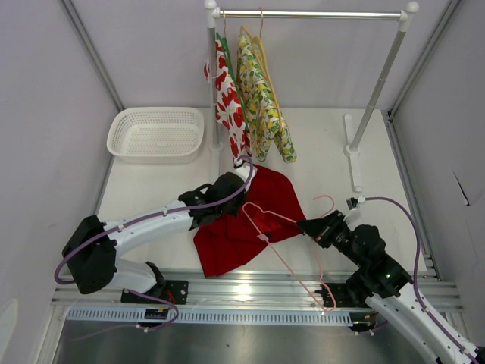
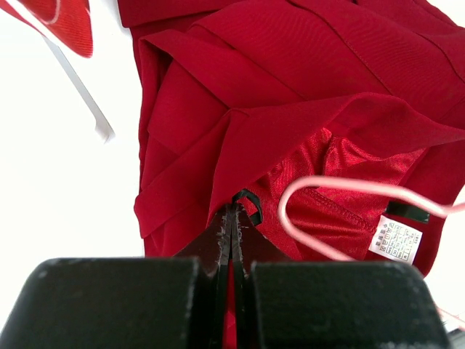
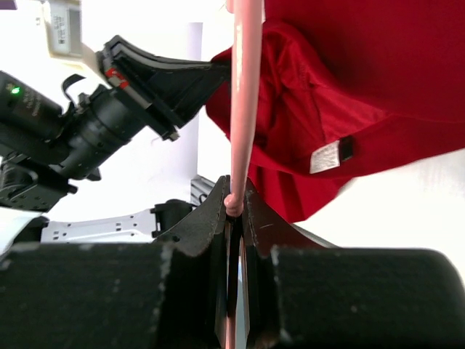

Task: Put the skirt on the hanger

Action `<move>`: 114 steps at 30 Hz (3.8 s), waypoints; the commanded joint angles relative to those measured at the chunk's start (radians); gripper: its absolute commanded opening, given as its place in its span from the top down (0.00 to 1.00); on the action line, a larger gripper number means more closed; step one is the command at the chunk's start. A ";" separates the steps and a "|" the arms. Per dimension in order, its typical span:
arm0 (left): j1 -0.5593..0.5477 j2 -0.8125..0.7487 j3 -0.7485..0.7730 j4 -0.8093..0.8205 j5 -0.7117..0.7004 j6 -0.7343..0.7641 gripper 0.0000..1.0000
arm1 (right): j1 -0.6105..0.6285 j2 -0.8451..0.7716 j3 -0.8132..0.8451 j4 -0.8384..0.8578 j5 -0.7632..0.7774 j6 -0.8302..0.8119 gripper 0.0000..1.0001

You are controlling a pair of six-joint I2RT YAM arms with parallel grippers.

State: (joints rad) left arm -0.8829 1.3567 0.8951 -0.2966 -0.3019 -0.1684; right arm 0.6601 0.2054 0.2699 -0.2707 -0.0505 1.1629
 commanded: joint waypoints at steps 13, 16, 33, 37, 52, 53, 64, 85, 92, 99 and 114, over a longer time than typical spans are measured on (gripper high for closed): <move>0.009 -0.007 0.008 0.042 0.021 -0.017 1.00 | 0.007 0.049 0.002 0.174 -0.052 0.046 1.00; 0.009 -0.007 0.010 0.039 0.020 -0.017 1.00 | 0.006 0.063 -0.008 0.189 -0.049 0.047 1.00; 0.009 -0.011 0.015 0.028 0.027 -0.014 1.00 | 0.007 0.111 -0.035 0.228 -0.023 0.044 1.00; 0.009 -0.014 0.015 0.025 0.032 -0.014 1.00 | 0.007 0.121 -0.041 0.248 -0.022 0.046 1.00; 0.009 -0.030 0.016 0.008 0.050 -0.006 1.00 | 0.009 0.170 -0.061 0.355 -0.012 0.058 1.00; 0.009 -0.031 0.013 0.007 0.050 -0.005 1.00 | 0.007 0.176 -0.060 0.369 -0.017 0.060 1.00; 0.007 -0.030 0.027 -0.002 0.015 -0.005 1.00 | 0.010 0.180 -0.087 0.416 -0.052 0.084 1.00; -0.017 -0.060 0.079 -0.058 -0.005 0.004 1.00 | 0.012 0.160 -0.166 0.519 -0.069 0.107 1.00; -0.031 -0.056 0.079 -0.067 0.020 0.006 1.00 | 0.018 0.178 -0.187 0.616 -0.038 0.086 1.00; -0.042 -0.064 0.077 -0.064 0.026 -0.005 1.00 | 0.026 0.221 -0.207 0.699 -0.011 0.063 1.00; -0.054 -0.080 0.099 -0.053 0.026 -0.034 1.00 | 0.053 0.200 -0.268 0.879 0.049 -0.019 1.00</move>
State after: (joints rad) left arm -0.9257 1.3090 0.9524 -0.3630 -0.2882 -0.1749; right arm 0.7078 0.4210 0.0467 0.4404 -0.0460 1.1694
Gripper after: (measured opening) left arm 0.003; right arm 0.101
